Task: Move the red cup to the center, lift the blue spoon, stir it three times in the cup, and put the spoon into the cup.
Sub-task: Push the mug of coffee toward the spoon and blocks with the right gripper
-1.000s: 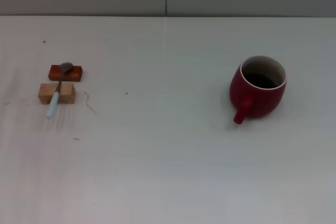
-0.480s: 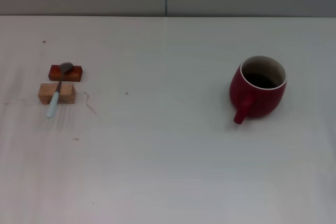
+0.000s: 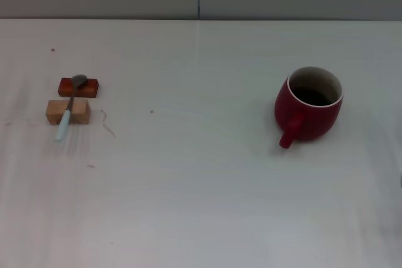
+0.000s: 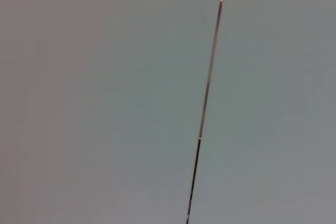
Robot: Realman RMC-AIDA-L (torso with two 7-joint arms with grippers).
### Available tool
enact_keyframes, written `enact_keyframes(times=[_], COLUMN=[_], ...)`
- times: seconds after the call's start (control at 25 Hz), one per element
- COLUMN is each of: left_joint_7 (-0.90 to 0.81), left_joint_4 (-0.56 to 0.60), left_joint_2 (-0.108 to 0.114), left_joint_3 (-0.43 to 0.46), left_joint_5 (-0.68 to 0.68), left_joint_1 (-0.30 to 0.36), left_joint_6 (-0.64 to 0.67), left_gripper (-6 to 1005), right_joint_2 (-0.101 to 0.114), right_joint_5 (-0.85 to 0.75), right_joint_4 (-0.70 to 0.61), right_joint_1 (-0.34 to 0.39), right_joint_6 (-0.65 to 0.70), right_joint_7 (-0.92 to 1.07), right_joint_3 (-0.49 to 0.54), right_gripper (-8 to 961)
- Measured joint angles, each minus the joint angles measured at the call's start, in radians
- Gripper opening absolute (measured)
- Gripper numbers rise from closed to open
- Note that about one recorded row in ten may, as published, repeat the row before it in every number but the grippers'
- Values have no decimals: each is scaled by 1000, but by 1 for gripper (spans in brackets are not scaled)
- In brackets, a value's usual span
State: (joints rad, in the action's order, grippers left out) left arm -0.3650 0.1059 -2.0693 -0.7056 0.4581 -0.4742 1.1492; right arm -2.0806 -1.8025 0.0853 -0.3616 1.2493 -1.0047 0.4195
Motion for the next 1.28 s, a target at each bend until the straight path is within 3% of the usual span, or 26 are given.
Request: enact_keyframes(times=[0.44,1.28], left_joint_7=[-1,-2], left_joint_4=[-19,-28], left_joint_2=[-3,0], left_joint_3=[0,0], left_joint_5=[1,2], left_joint_1=[3,16], left_joint_6=[38,71], left_gripper=[826,825], right_joint_2=[-2,-7], right_joint_5=[0,0], right_joint_4=[50,156], right_joint_1=[-22,-44], right_joint_6=[-62,-148], right_joint_7=[-110,-133], right_joint_3=[-127,-243], right_gripper=[63,62])
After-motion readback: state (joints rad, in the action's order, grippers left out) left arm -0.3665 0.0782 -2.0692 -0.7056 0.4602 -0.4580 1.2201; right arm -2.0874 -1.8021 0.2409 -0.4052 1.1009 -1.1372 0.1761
